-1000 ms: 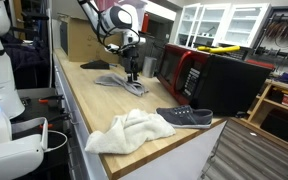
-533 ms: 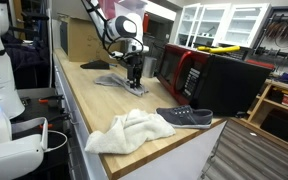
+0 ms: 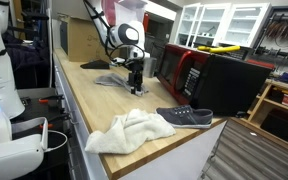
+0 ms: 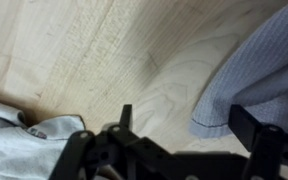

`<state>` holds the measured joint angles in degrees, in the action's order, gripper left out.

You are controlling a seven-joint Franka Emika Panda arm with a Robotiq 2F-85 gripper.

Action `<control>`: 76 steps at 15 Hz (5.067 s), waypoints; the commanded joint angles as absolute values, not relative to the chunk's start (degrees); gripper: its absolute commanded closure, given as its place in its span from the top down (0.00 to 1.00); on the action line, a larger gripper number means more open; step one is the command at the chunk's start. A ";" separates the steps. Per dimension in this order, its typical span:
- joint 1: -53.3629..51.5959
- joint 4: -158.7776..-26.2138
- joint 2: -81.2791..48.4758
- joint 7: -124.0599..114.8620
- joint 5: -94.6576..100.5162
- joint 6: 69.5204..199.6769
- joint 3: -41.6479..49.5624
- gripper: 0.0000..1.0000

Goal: Unfold the grey object completely

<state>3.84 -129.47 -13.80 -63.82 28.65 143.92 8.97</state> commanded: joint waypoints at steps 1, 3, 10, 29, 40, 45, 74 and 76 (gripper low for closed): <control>2.07 -129.70 -15.14 -66.50 28.96 144.98 11.29 0.68; 1.60 -130.31 -15.36 -66.81 29.31 145.08 12.06 0.51; 0.87 -131.64 -13.47 -66.44 29.94 144.66 13.49 0.01; 15.14 -150.03 21.91 -63.23 47.37 123.64 10.25 0.02; 11.89 -145.30 20.74 -64.05 44.11 129.56 5.81 0.99; 7.78 -142.15 14.53 -63.16 37.93 135.00 1.47 1.00; 2.65 -135.94 -9.09 -48.07 18.46 147.93 4.79 0.15; 2.26 -135.62 -9.15 -47.11 17.06 148.03 4.71 0.01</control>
